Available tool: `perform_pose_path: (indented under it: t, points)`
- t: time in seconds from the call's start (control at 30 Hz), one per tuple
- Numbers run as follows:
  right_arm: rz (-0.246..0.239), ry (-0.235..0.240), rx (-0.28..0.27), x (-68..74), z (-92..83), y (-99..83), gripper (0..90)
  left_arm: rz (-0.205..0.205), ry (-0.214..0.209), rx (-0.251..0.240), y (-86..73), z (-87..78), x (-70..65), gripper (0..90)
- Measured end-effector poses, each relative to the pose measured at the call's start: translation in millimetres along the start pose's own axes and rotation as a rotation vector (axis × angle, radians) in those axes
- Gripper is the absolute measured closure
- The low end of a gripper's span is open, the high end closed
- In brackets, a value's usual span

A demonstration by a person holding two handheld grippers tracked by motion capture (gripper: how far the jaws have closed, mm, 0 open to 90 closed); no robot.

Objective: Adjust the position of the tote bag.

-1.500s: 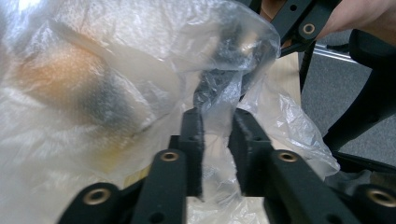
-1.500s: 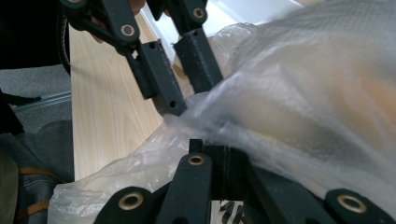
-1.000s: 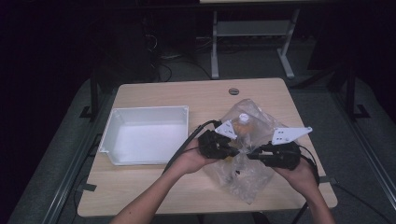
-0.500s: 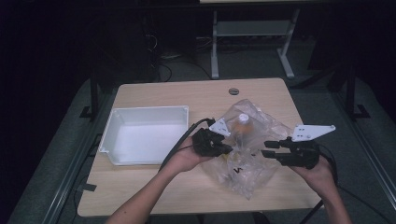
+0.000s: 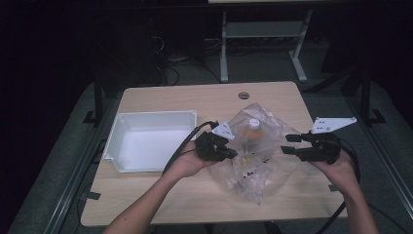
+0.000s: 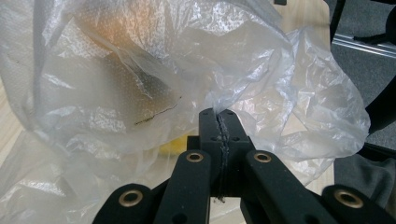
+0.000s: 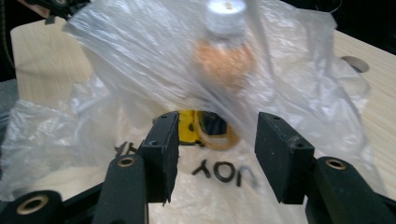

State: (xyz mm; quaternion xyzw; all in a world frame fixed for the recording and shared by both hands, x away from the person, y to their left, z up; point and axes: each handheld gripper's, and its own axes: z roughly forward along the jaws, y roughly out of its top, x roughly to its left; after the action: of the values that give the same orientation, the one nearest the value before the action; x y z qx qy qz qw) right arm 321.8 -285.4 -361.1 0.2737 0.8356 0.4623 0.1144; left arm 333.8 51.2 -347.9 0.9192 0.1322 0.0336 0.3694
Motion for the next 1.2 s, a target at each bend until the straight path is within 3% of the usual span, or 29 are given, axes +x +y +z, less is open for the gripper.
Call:
perform_pose_path:
  t: [0.13, 0.37, 0.5, 0.63, 0.7, 1.2]
  points:
    - [-0.008, -0.003, 0.025, -8.0, 1.5, 0.6, 48.9, -0.005, 0.001, 0.0, -1.3, -1.9, 4.1, 90.0]
    - [-0.011, -0.013, 0.098, -17.3, 21.3, 3.0, 53.0, -0.013, 0.002, 0.001, -3.5, -7.5, 9.6, 90.0]
    - [-0.03, -0.016, 0.125, -22.9, 30.2, 5.1, 66.0, -0.011, 0.007, 0.006, -3.9, -11.3, 14.0, 90.0]
    - [-0.007, -0.021, 0.142, -27.6, 34.3, 4.7, 85.9, -0.01, 0.013, 0.018, -3.8, -14.4, 18.4, 90.0]
    - [-0.007, -0.025, 0.141, -27.9, 34.2, 5.0, 89.3, -0.015, 0.015, 0.02, -3.5, -15.8, 19.7, 90.0]
    - [-0.003, -0.01, 0.053, -31.1, 15.7, 27.8, 89.6, -0.043, 0.041, -0.012, 4.2, -27.7, 33.3, 90.0]
